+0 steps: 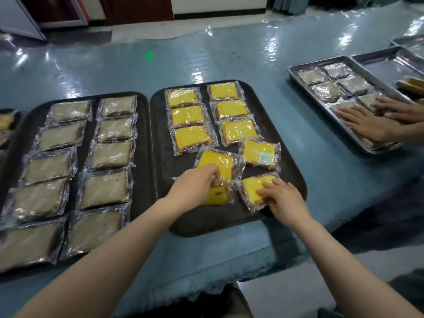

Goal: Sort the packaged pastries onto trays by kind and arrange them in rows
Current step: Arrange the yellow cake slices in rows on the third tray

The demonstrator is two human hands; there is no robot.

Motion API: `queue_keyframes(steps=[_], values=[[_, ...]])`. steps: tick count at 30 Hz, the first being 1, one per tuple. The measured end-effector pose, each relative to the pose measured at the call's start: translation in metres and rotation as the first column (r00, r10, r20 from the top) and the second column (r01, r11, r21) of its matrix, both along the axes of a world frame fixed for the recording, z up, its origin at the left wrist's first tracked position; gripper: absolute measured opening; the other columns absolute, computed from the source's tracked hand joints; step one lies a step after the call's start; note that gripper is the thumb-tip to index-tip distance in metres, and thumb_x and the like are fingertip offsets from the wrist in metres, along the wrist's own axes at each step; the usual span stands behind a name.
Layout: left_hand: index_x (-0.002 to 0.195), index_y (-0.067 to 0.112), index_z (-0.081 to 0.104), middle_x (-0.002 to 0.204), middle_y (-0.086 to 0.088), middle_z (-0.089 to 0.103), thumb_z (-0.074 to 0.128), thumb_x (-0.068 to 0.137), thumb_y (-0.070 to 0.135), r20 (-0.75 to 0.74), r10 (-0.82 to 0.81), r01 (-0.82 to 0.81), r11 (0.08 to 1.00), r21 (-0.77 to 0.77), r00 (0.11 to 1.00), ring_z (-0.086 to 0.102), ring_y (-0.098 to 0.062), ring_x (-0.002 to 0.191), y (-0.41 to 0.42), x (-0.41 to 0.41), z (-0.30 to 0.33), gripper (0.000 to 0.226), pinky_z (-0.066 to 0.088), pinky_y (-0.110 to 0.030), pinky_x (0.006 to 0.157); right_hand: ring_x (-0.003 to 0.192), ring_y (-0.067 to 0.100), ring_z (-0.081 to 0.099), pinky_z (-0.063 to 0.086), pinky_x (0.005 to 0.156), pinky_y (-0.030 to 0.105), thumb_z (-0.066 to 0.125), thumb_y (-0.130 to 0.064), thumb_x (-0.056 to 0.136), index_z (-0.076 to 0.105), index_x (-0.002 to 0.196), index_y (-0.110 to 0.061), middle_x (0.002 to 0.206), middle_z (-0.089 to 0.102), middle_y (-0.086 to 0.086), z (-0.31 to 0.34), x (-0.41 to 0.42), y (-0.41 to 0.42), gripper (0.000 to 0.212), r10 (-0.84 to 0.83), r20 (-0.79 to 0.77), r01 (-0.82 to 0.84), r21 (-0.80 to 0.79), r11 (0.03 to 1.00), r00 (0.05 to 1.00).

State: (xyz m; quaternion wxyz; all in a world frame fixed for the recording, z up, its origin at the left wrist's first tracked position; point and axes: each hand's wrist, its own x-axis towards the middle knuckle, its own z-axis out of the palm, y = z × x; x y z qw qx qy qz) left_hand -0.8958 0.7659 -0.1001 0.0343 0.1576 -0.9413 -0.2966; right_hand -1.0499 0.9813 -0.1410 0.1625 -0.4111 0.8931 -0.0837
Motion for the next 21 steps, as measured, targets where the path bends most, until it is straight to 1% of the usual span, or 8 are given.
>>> queue_keyframes(steps=[4, 7, 9, 12, 14, 17, 19, 21], values=[[0.093, 0.03, 0.048, 0.091, 0.003, 0.063, 0.035, 0.099, 0.017, 0.199, -0.032, 0.02, 0.998, 0.064, 0.979, 0.058, -0.019, 0.082, -0.013, -0.011, -0.011, 0.019, 0.049, -0.038, 0.073, 0.148, 0.016, 0.008, 0.0, 0.117, 0.051, 0.049, -0.011, 0.085, 0.055, 0.13, -0.041, 0.155, 0.03, -0.012, -0.002, 0.003, -0.001, 0.054, -0.069, 0.064, 0.065, 0.059, 0.996, 0.996], [0.108, 0.024, 0.056, 0.104, -0.001, 0.067, 0.036, 0.1, 0.018, 0.196, -0.001, -0.024, 0.991, 0.129, 0.981, 0.061, -0.019, 0.094, -0.008, -0.015, -0.02, 0.022, 0.049, -0.037, 0.081, 0.148, 0.017, 0.004, -0.002, 0.116, 0.052, 0.049, -0.022, 0.085, 0.057, 0.126, -0.041, 0.156, 0.028, -0.011, 0.0, 0.005, -0.006, 0.046, -0.137, 0.045, 0.131, 0.117, 0.984, 0.99], [0.12, 0.021, 0.055, 0.115, -0.002, 0.066, 0.037, 0.1, 0.018, 0.108, 0.054, -0.069, 0.987, 0.147, 0.993, 0.06, -0.019, 0.104, -0.003, -0.013, -0.025, 0.027, 0.048, -0.037, 0.087, 0.148, 0.019, 0.009, 0.002, 0.116, 0.05, 0.048, -0.025, 0.088, 0.062, 0.12, -0.037, 0.155, 0.032, -0.008, 0.0, 0.008, -0.011, 0.037, -0.181, 0.034, 0.178, 0.087, 0.98, 0.983], [0.126, 0.024, 0.053, 0.122, 0.003, 0.062, 0.042, 0.098, 0.017, 0.004, 0.144, -0.144, 0.986, 0.08, 0.99, 0.058, -0.017, 0.109, -0.004, -0.006, -0.03, 0.03, 0.048, -0.035, 0.087, 0.143, 0.024, 0.026, 0.019, 0.114, 0.043, 0.05, -0.021, 0.09, 0.065, 0.119, -0.023, 0.144, 0.047, -0.003, 0.0, 0.013, -0.016, 0.033, -0.201, -0.003, 0.2, -0.094, 0.975, 0.98], [0.129, 0.024, 0.051, 0.124, 0.005, 0.059, 0.048, 0.096, 0.021, 0.02, 0.141, -0.142, 0.989, 0.042, 0.99, 0.056, -0.015, 0.11, -0.009, 0.0, -0.033, 0.033, 0.047, -0.034, 0.089, 0.138, 0.024, 0.034, 0.026, 0.11, 0.038, 0.052, -0.019, 0.091, 0.062, 0.124, -0.018, 0.14, 0.051, 0.0, 0.0, 0.014, -0.023, 0.035, -0.174, 0.002, 0.172, -0.18, 0.968, 0.985], [0.13, 0.022, 0.049, 0.13, 0.006, 0.053, 0.056, 0.092, 0.03, 0.119, 0.051, -0.048, 0.999, -0.025, 0.992, 0.049, -0.013, 0.118, -0.011, 0.013, -0.041, 0.04, 0.041, -0.032, 0.098, 0.129, 0.022, 0.041, 0.032, 0.105, 0.035, 0.053, -0.018, 0.093, 0.06, 0.127, -0.023, 0.138, 0.054, -0.001, 0.001, 0.015, -0.042, 0.035, -0.109, 0.003, 0.107, -0.24, 0.965, 0.994], [0.122, 0.023, 0.054, 0.125, 0.007, 0.052, 0.058, 0.091, 0.032, 0.151, 0.057, -0.052, 0.998, -0.036, 0.987, 0.049, -0.012, 0.115, -0.01, 0.022, -0.046, 0.032, 0.041, -0.031, 0.097, 0.125, 0.021, 0.043, 0.036, 0.102, 0.034, 0.051, -0.02, 0.095, 0.057, 0.131, -0.027, 0.139, 0.053, -0.005, 0.002, 0.015, -0.059, 0.037, -0.037, -0.006, 0.035, -0.234, 0.972, 0.999], [0.111, 0.024, 0.058, 0.116, 0.008, 0.053, 0.056, 0.091, 0.028, 0.139, 0.134, -0.136, 0.991, 0.002, 0.981, 0.051, -0.011, 0.107, -0.013, 0.028, -0.048, 0.021, 0.043, -0.028, 0.092, 0.13, 0.022, 0.039, 0.036, 0.103, 0.035, 0.046, -0.023, 0.097, 0.05, 0.137, -0.028, 0.146, 0.046, -0.006, -0.001, 0.015, -0.075, 0.041, 0.042, -0.006, -0.042, -0.192, 0.981, 0.999]])
